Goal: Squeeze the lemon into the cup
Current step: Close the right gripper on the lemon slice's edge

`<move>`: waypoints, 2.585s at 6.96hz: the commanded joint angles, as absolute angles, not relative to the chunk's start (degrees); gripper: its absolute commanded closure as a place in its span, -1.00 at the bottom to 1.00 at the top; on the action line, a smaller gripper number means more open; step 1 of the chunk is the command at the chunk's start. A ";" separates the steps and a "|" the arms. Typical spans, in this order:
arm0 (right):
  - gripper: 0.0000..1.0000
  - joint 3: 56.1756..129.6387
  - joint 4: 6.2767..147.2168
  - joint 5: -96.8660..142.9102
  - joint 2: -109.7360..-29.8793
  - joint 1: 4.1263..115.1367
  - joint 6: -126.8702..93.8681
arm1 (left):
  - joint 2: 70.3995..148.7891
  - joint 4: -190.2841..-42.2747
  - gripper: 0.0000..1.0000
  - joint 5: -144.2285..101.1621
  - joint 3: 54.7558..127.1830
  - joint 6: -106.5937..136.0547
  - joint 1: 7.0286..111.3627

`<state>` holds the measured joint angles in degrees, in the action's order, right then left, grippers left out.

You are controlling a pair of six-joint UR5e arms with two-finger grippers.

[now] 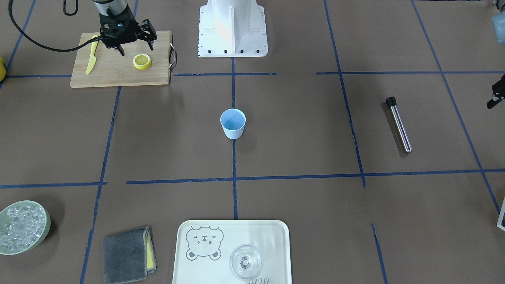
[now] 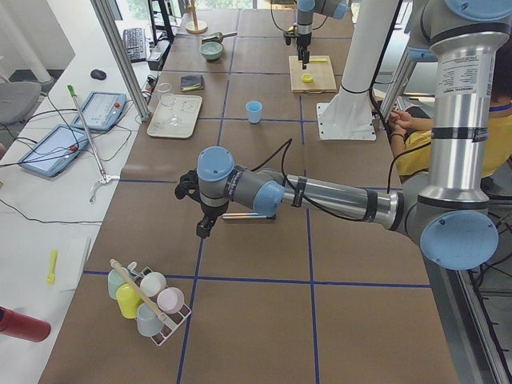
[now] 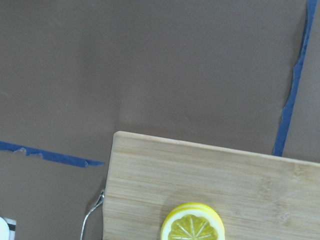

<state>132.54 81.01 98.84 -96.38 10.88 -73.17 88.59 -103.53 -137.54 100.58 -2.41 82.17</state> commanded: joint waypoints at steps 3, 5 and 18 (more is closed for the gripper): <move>-0.98 129.82 80.86 89.39 -95.80 4.92 -79.89 | 87.98 -103.54 -1.00 -138.51 102.22 -2.37 82.18; -0.98 128.42 77.72 89.65 -97.11 4.92 -80.07 | 87.98 -103.54 -1.00 -138.52 102.13 -2.29 82.18; 0.14 126.64 74.88 93.51 -98.17 5.80 -84.90 | 88.42 -103.54 -1.00 -138.96 103.27 -1.76 82.18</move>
